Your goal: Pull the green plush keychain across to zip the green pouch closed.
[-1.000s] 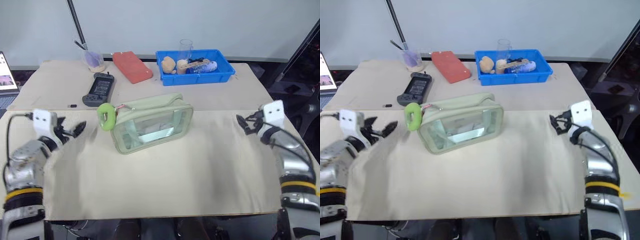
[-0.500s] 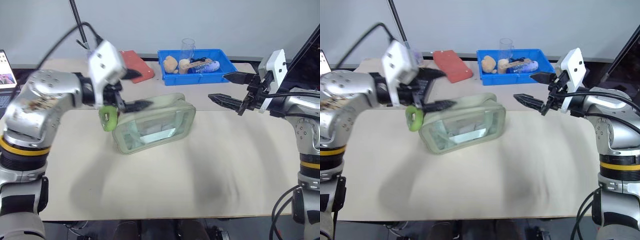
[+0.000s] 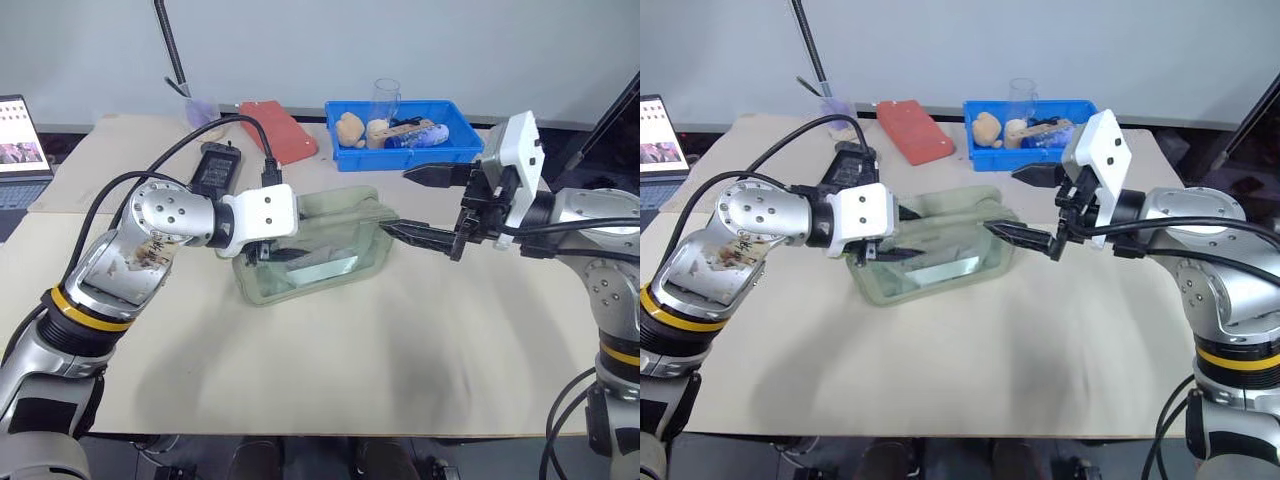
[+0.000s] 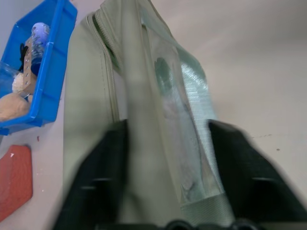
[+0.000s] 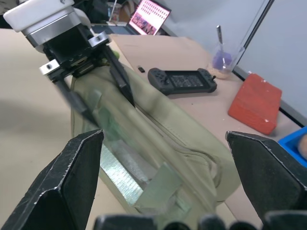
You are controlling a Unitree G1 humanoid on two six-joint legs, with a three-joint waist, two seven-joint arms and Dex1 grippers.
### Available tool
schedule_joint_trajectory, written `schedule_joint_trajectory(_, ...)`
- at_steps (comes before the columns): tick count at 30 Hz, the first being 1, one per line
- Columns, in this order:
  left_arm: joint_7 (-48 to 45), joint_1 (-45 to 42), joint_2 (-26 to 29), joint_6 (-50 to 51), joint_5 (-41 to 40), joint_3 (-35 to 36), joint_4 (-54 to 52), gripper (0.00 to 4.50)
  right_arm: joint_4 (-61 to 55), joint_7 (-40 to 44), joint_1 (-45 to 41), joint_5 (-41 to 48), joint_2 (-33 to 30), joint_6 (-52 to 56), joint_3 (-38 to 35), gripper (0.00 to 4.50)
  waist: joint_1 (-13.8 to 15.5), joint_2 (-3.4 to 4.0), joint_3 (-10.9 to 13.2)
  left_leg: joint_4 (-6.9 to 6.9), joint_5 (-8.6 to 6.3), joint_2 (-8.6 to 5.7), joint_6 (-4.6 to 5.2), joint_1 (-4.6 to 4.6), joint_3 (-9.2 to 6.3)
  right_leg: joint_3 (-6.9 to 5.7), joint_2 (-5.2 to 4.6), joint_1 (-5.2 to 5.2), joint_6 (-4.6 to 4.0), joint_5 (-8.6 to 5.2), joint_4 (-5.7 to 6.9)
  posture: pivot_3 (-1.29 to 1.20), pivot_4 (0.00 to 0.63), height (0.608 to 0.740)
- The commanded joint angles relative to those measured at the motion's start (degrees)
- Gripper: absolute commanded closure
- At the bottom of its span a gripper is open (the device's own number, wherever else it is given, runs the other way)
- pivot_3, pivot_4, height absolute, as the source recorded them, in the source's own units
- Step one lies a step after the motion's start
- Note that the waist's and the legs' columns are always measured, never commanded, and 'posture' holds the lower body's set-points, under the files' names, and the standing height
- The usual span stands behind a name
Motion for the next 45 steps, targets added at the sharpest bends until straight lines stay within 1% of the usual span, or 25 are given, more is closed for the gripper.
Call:
schedule_joint_trajectory(1,-1.25,-1.06,-0.13,-2.67,2.34,0.54,0.55,3.87,-1.91,-0.33,-0.22,0.16,-1.77,0.10,-1.25,0.00,0.00,0.00,0.00,0.01,0.00,0.00,0.00,-0.01,-0.01,0.00,0.00,0.00,0.01,0.00,0.00,0.00,0.150,0.740)
schedule_joint_trajectory(2,-1.46,-1.03,-0.25,-3.17,2.78,0.58,0.99,4.32,-1.83,-0.38,-0.51,0.32,-1.90,0.29,-1.30,0.00,-0.01,0.00,0.00,0.01,0.00,0.00,0.00,-0.01,0.00,0.00,0.00,0.00,0.01,0.00,0.00,0.00,0.150,0.740)
schedule_joint_trajectory(3,-1.73,-1.06,-0.42,-3.60,3.10,0.62,1.28,4.47,-1.70,-0.50,-0.80,0.51,-2.01,0.47,-1.37,0.00,-0.01,0.00,0.00,0.01,0.00,0.00,0.00,-0.01,0.00,0.00,0.00,0.00,0.01,0.00,0.00,0.00,0.150,0.740)
schedule_joint_trajectory(5,-2.52,-1.20,-0.84,-5.22,3.54,0.65,2.14,4.47,-1.23,-0.25,-0.88,0.19,-2.51,0.06,-1.19,0.00,-0.02,0.00,0.00,0.01,0.00,0.00,0.00,0.00,-0.01,0.00,0.01,0.00,0.01,0.00,0.02,0.00,0.150,0.740)
schedule_joint_trajectory(8,-3.85,-2.53,-2.13,-11.83,3.48,2.17,6.38,4.47,-0.13,1.28,-1.06,0.06,-4.00,-0.56,-1.63,0.00,0.06,0.00,0.00,0.01,0.00,0.00,0.00,0.00,-0.01,0.00,0.01,0.00,0.01,0.00,0.03,0.00,0.150,0.740)
schedule_joint_trajectory(11,-8.47,-4.69,-2.78,-23.31,1.54,4.31,13.63,4.47,0.47,3.59,-1.88,0.92,-6.20,-0.53,-1.97,0.00,0.09,0.00,0.00,0.06,0.00,0.00,0.01,-0.03,-0.01,0.00,0.00,0.00,0.00,0.00,0.01,0.00,0.150,0.740)
schedule_joint_trajectory(16,-13.37,-7.15,-4.20,-36.53,2.30,4.33,22.90,4.47,-0.16,5.90,-1.54,1.14,-7.94,-0.38,-1.13,0.00,0.03,0.00,0.00,0.06,0.00,0.01,0.02,-0.04,-0.01,0.00,0.00,0.00,0.00,0.01,0.00,0.00,0.150,0.740)
schedule_joint_trajectory(19,-14.67,-7.45,-5.17,-39.55,3.22,3.82,26.05,4.47,-1.24,6.41,-0.27,1.11,-8.20,-0.27,-0.95,0.00,0.01,0.00,0.00,0.06,0.00,0.00,0.02,-0.05,-0.01,0.00,0.00,-0.01,0.02,0.01,0.01,0.00,0.150,0.740)
schedule_joint_trajectory(20,-14.59,-9.50,-6.95,-45.50,5.95,1.84,29.62,4.47,-1.39,5.93,0.47,0.96,-7.82,-0.34,-1.11,0.00,0.01,0.00,0.00,0.06,0.00,0.01,0.02,-0.05,-0.01,0.00,0.00,0.00,0.05,0.03,0.01,0.00,0.150,0.740)
schedule_joint_trajectory(21,-14.96,-11.43,-9.72,-46.89,5.80,1.09,32.06,4.47,-1.52,5.92,1.57,0.17,-7.94,-1.01,-0.96,0.00,0.19,-0.01,0.00,0.07,0.00,0.00,0.02,-0.05,0.00,0.00,0.00,0.00,0.28,0.16,0.03,0.00,0.150,0.740)
schedule_joint_trajectory(22,-15.39,-12.80,-11.74,-47.95,5.52,0.74,33.89,4.47,-1.74,5.87,2.39,-0.35,-8.07,-1.45,-0.88,0.00,0.73,-0.01,0.00,0.09,0.00,0.00,0.02,-0.08,-0.02,0.00,0.01,0.00,0.32,0.19,0.01,0.00,0.150,0.740)
schedule_joint_trajectory(23,-16.50,-13.57,-13.03,-46.03,4.46,0.87,34.73,4.47,-2.08,5.99,3.63,-1.12,-8.46,-2.32,-0.96,0.00,1.09,0.00,0.00,0.17,0.00,-0.01,0.02,-0.14,-0.05,-0.02,0.00,0.00,0.34,0.20,0.02,0.00,0.150,0.740)
schedule_joint_trajectory(25,-18.11,-13.26,-12.97,-45.55,3.72,1.77,35.60,4.47,-3.18,5.44,6.16,-0.92,-9.07,-2.18,-2.79,0.00,1.20,0.00,0.00,0.37,0.00,-0.03,0.02,-0.35,-0.05,-0.01,-0.01,-0.08,0.33,0.20,-0.02,0.00,0.150,0.740)
schedule_joint_trajectory(28,-19.54,-11.82,-11.24,-45.72,3.62,2.91,35.63,4.47,-5.06,4.07,8.28,1.03,-9.47,-0.54,-5.76,0.00,0.35,0.00,0.00,0.49,-0.08,-0.02,0.15,-0.48,-0.03,0.01,-0.03,-0.15,0.50,0.30,-0.05,0.00,0.150,0.740)
schedule_joint_trajectory(31,-19.90,-10.52,-9.62,-45.14,3.72,3.40,34.82,4.47,-5.55,3.45,8.61,1.64,-9.60,-0.25,-6.52,0.00,-0.23,0.02,-0.01,0.48,-0.09,0.01,0.17,-0.43,-0.09,0.01,0.03,-0.16,0.51,0.30,0.05,0.00,0.150,0.740)
schedule_joint_trajectory(36,-19.75,-7.59,-7.66,-40.24,2.64,4.74,29.39,4.47,-3.92,3.96,7.88,0.63,-9.36,-1.24,-5.49,0.00,-0.21,0.02,-0.01,0.48,-0.09,0.03,0.16,-0.35,-0.11,0.01,0.05,-0.12,0.49,0.30,0.11,0.00,0.150,0.740)
schedule_joint_trajectory(45,-15.86,-3.31,-5.98,-32.08,3.85,6.81,21.64,4.47,-0.15,5.27,5.75,-1.21,-8.68,-3.58,-2.15,0.00,-0.24,0.03,-0.01,0.53,-0.09,0.03,0.16,-0.35,-0.11,0.01,0.04,-0.10,0.49,0.30,0.10,0.00,0.150,0.740)
